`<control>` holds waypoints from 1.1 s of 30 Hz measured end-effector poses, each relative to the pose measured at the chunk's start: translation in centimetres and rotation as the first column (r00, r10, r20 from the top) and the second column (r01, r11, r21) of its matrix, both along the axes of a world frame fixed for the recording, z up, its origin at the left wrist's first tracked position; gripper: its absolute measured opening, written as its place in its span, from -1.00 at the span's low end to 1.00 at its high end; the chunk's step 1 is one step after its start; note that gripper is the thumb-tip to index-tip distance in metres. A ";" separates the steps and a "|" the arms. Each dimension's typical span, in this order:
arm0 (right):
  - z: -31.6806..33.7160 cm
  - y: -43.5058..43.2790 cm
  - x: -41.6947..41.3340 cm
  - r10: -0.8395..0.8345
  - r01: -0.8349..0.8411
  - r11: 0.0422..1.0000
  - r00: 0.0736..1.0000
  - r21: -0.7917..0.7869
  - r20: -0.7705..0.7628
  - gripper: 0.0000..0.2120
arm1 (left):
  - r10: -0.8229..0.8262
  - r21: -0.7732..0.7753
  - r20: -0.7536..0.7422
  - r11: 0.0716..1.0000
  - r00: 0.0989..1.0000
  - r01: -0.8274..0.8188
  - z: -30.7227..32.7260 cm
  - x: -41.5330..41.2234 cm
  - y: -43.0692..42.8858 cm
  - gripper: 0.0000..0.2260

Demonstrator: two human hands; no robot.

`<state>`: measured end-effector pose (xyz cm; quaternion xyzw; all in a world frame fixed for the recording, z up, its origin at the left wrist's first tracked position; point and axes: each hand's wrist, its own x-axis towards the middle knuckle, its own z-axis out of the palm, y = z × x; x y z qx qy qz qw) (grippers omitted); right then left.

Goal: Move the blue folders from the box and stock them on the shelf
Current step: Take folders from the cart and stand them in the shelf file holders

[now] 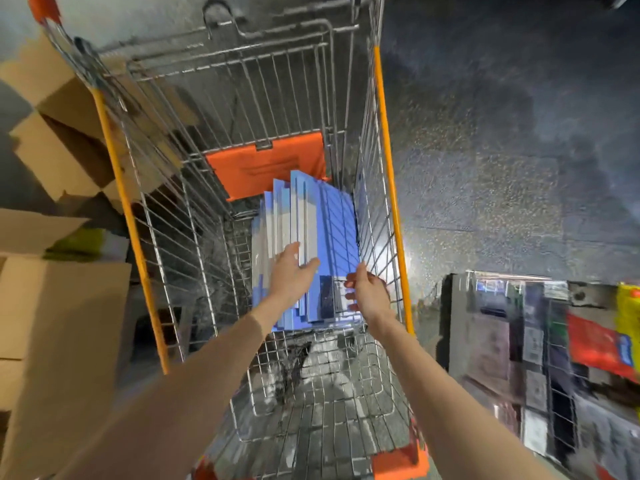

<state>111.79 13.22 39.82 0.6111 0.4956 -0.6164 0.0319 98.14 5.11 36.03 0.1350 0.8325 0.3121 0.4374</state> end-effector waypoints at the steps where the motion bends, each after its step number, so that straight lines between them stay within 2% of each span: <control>1: -0.5 0.2 -0.1 0.002 -0.002 1.000 1.000 -0.014 0.003 -0.35 | 0.010 -0.006 -0.010 1.000 1.000 -0.010 -0.2 0.1 0.1 -0.41; 4: -1.4 0.7 -0.6 0.017 -0.017 0.999 1.000 -0.049 0.015 -0.39 | 0.102 0.018 0.019 0.995 0.995 -0.102 -0.5 0.3 0.7 -0.45; 7: -2.2 1.3 -1.2 0.056 -0.055 0.997 0.998 -0.048 0.024 -0.48 | 0.245 0.036 0.186 0.966 0.951 -0.256 -0.7 -0.1 1.7 -0.55; 9: -2.4 1.6 -1.6 0.108 -0.108 0.994 0.994 -0.001 0.029 -0.46 | 0.308 0.036 0.324 0.941 0.894 -0.337 -0.1 -0.6 2.4 -0.57; 11: -2.9 1.9 -2.1 0.142 -0.144 0.985 0.989 0.093 0.028 -0.41 | 0.275 0.043 0.409 0.947 0.870 -0.320 0.4 -1.2 3.0 -0.54; 14: -3.6 2.4 -2.7 0.213 -0.218 0.959 0.976 0.182 0.050 -0.25 | 0.158 0.067 0.454 0.975 0.877 -0.211 1.0 -1.7 4.0 -0.50; 16: -4.0 2.8 -2.9 0.284 -0.298 0.926 0.954 0.234 0.093 -0.19 | 0.116 0.076 0.472 0.982 0.874 -0.171 1.2 -1.9 4.5 -0.49; 18: -4.3 3.1 -3.0 0.330 -0.352 0.902 0.935 0.248 0.128 -0.28 | 0.085 0.081 0.463 0.987 0.882 -0.137 1.5 -1.8 5.0 -0.48; 21: -4.6 3.3 -3.2 0.383 -0.414 0.875 0.909 0.249 0.167 -0.49 | 0.129 0.062 0.391 0.984 0.911 -0.166 1.5 -1.7 4.9 -0.50; 24: -3.9 3.6 -3.2 0.384 -0.420 0.879 0.904 0.226 0.188 -0.85 | 0.183 0.060 0.336 0.975 0.924 -0.215 1.7 -2.0 3.9 -0.56; 25: -3.6 3.6 -2.9 0.385 -0.420 0.881 0.904 0.215 0.187 -0.91 | 0.187 0.061 0.332 0.974 0.925 -0.219 1.8 -2.0 3.4 -0.58; 29: -1.6 3.1 -2.3 0.434 -0.458 0.852 0.889 0.252 0.148 -0.86 | 0.180 0.059 0.319 0.976 0.930 -0.209 2.7 -2.3 1.8 -0.62; 33: 1.3 1.4 -2.0 0.449 -0.478 0.799 0.878 0.364 0.168 -0.89 | 0.143 0.055 0.328 0.984 0.934 -0.170 4.6 -2.4 0.8 -0.68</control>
